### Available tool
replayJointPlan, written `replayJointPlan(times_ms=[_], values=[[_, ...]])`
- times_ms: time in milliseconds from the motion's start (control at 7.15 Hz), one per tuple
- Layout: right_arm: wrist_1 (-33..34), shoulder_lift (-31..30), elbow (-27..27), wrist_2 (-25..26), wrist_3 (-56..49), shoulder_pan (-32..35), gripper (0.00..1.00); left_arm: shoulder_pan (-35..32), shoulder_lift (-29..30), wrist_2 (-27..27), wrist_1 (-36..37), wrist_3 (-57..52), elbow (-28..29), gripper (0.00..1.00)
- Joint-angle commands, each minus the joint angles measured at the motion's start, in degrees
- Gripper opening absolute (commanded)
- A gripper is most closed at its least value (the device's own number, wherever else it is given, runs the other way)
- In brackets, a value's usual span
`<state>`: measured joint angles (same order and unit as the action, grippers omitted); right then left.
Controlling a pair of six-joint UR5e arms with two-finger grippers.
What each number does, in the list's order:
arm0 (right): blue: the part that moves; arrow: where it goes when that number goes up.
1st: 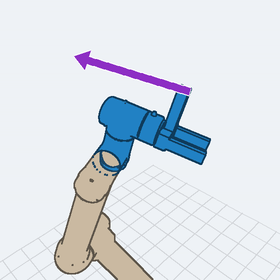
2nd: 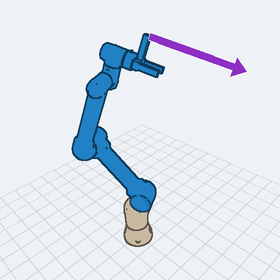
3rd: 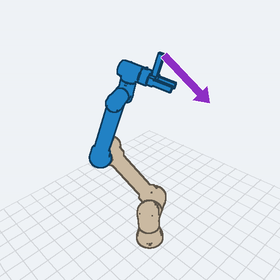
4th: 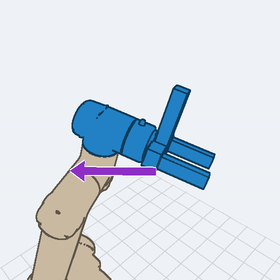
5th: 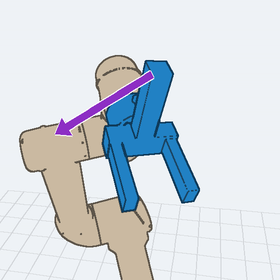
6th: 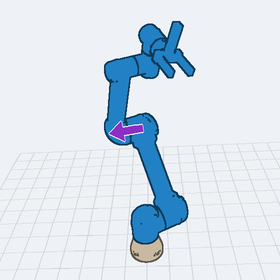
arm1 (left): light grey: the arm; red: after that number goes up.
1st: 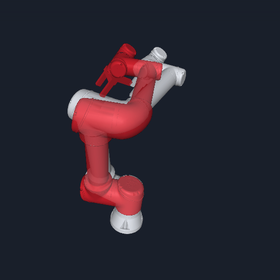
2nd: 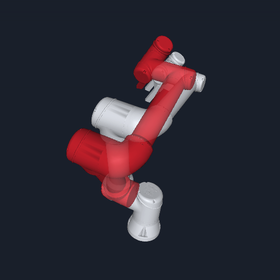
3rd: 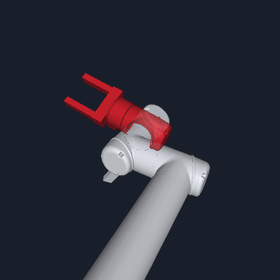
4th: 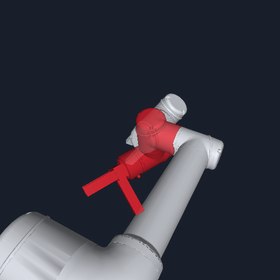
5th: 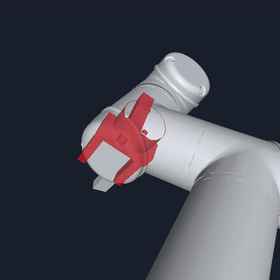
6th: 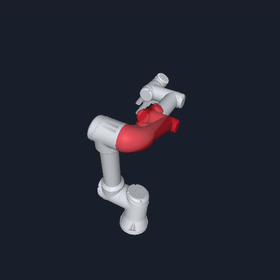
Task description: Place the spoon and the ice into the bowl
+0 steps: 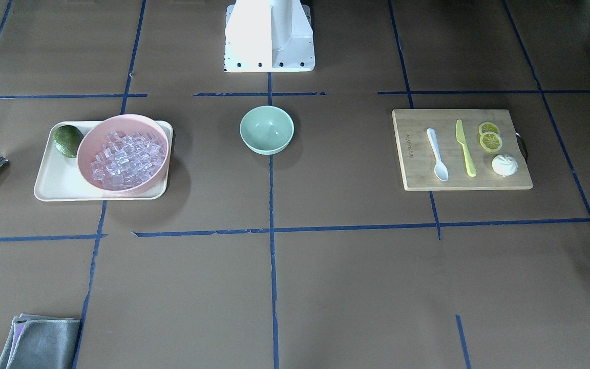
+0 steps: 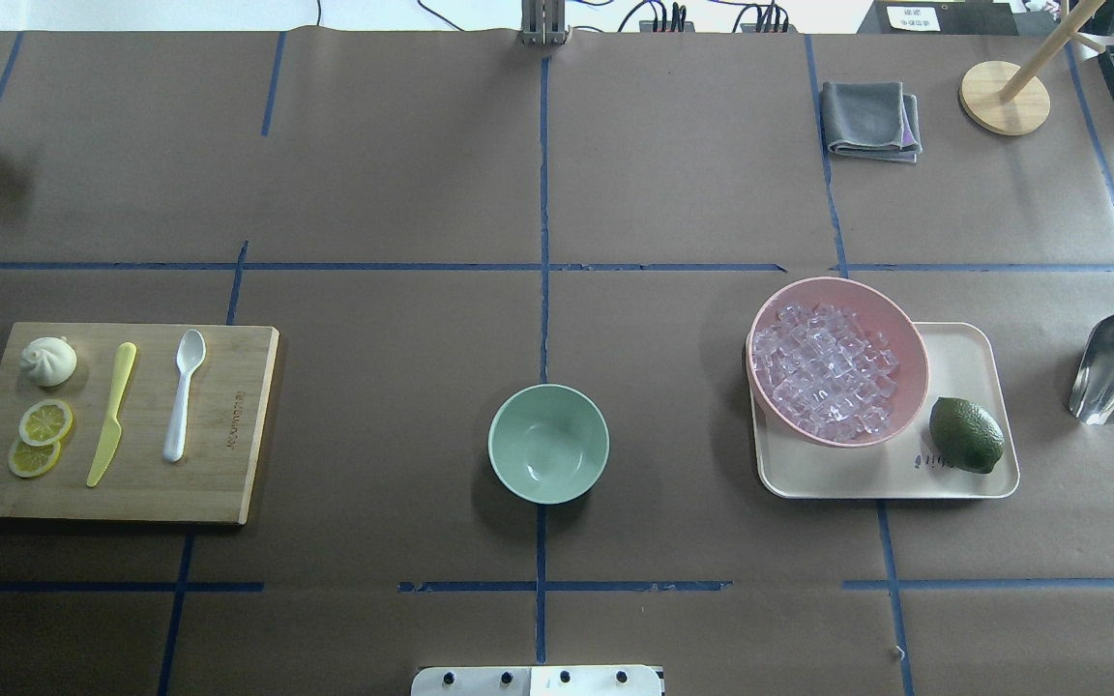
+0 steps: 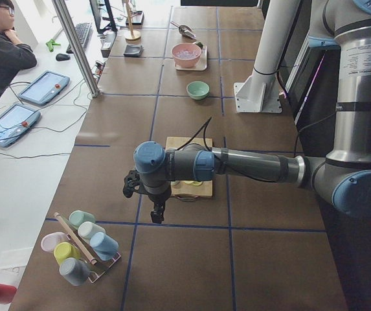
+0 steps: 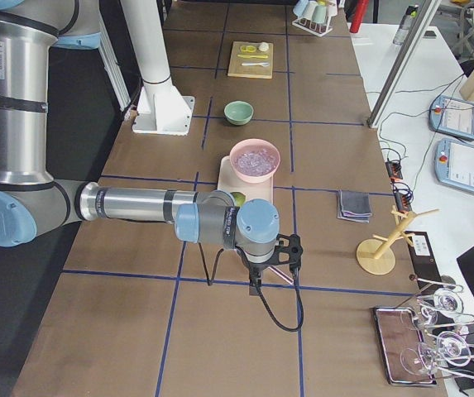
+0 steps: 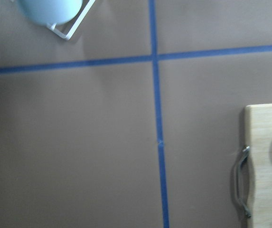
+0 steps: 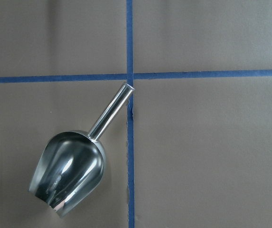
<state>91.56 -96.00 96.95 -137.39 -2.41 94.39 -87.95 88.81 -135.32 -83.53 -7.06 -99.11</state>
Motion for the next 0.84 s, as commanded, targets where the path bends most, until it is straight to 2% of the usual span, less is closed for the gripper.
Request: replayJointPlan(times_ms=[0,140,280,420,699], values=[[0.28,-0.23,1.91,-0.77,0.04,0.0,1.0,3.82,3.2,0.05,-0.14,0.12,-3.09,1.0],[0.29,-0.32,2.01,-0.86,0.04,0.0,1.0,4.19,3.91,-0.12,0.12,0.21,-3.72,1.0],[0.29,0.02,1.93,-0.77,-0.05,0.0,1.0,8.63,3.92,-0.12,-0.05,2.12,-4.24,1.0],[0.02,0.03,2.19,-1.03,-0.05,0.0,1.0,15.11,4.35,0.57,-0.31,14.15,-6.77,1.0],[-0.15,-0.14,2.63,-0.51,-0.22,0.0,1.0,22.26,5.93,1.19,-6.44,35.69,-10.21,1.0]])
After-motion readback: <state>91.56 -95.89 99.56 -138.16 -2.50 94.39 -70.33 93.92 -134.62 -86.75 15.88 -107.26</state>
